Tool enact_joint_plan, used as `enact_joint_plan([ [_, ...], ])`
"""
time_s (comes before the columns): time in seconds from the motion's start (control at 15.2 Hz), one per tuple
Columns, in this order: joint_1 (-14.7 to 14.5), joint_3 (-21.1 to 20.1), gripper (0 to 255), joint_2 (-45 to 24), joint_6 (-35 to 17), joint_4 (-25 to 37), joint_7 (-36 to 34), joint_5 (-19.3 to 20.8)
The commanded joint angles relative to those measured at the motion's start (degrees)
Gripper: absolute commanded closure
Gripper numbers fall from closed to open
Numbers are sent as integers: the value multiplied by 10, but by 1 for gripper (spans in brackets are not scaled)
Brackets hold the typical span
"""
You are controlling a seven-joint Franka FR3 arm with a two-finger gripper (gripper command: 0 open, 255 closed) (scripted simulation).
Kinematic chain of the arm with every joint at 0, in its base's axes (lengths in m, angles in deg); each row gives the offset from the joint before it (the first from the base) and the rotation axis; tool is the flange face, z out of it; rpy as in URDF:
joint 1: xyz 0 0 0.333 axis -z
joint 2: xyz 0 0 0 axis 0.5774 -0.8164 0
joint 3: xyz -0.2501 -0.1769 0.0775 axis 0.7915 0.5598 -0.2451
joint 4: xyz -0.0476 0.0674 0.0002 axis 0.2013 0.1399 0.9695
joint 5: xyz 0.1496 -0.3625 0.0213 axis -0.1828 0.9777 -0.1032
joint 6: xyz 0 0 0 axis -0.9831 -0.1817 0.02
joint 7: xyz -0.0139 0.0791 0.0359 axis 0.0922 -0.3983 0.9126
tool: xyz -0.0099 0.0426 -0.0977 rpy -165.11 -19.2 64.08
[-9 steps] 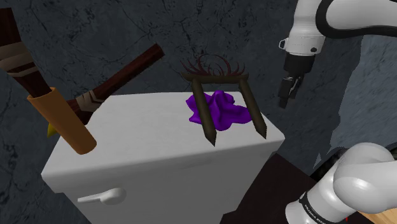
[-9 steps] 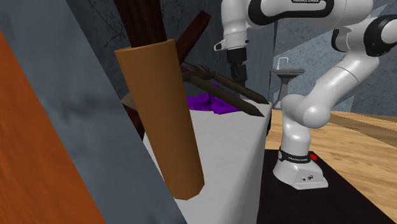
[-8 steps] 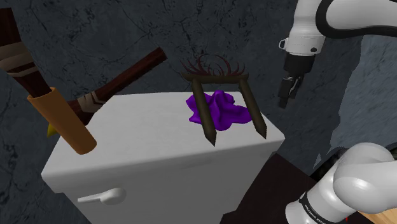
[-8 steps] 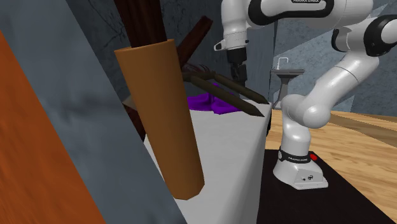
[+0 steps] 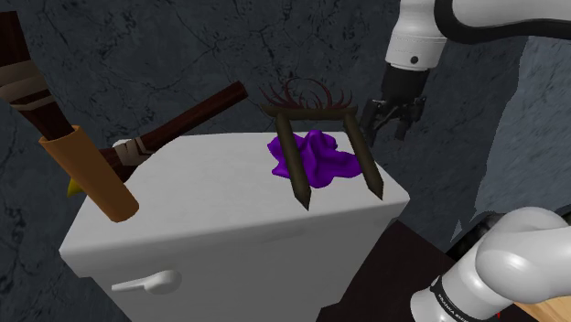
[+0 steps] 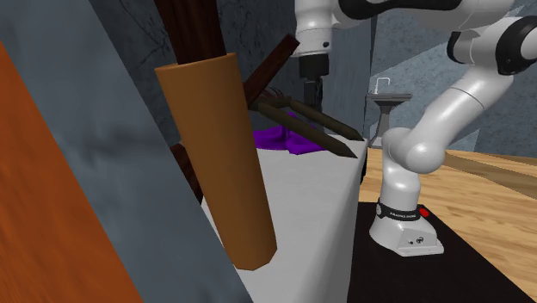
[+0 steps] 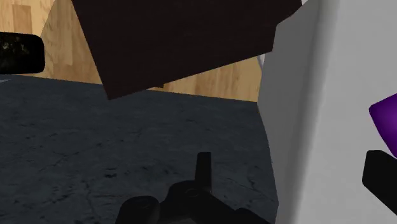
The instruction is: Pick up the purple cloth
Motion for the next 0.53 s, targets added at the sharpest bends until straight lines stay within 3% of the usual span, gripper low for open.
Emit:
enact_joint_plan([
  [0.0,16,-37,0,-18,-20,17,-85,-18],
  [0.46,97,-160,0,-118,-65,132,-353,-22],
])
